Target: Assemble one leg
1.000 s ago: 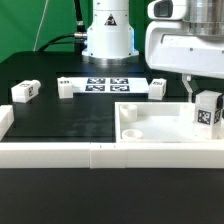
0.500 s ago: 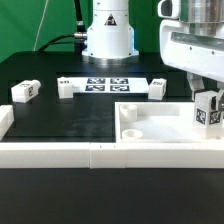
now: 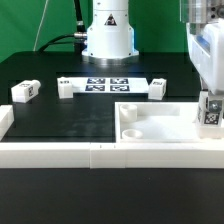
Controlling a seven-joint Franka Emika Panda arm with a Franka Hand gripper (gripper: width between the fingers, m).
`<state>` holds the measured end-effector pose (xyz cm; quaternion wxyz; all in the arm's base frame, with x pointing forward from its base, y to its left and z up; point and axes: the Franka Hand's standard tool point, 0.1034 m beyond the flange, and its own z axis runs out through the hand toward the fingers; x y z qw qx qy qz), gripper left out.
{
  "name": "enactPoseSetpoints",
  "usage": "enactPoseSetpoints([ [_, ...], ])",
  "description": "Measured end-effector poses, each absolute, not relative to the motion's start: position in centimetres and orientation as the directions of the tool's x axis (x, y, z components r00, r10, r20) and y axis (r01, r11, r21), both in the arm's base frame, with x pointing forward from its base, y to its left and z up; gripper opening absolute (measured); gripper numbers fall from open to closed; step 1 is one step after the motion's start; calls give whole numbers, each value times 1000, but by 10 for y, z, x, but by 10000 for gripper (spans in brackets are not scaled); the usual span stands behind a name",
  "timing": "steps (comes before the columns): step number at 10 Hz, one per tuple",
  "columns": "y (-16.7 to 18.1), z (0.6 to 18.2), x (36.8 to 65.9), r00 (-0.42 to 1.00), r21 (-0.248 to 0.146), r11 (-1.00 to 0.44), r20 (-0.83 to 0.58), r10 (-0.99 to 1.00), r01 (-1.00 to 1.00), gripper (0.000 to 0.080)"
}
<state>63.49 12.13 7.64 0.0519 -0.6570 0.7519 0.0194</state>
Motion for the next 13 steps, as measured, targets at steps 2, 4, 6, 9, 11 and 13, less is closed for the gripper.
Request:
enactPoseSetpoints([
  [2,121,77,635,-169,-35,174,-111,-979,-984,291],
  [4,121,77,635,-109,-41,114,-109,-988,-993,448],
  [6,121,77,635,-9,-47,14,-104,-995,-999,574],
  [9,122,77,633,302,-65,-297,-85,-950,-953,645],
  [11,124,80,632,490,-41,-488,-76,-868,-872,649],
  [13,123,81,633,686,-46,-684,-49,-726,-728,649],
])
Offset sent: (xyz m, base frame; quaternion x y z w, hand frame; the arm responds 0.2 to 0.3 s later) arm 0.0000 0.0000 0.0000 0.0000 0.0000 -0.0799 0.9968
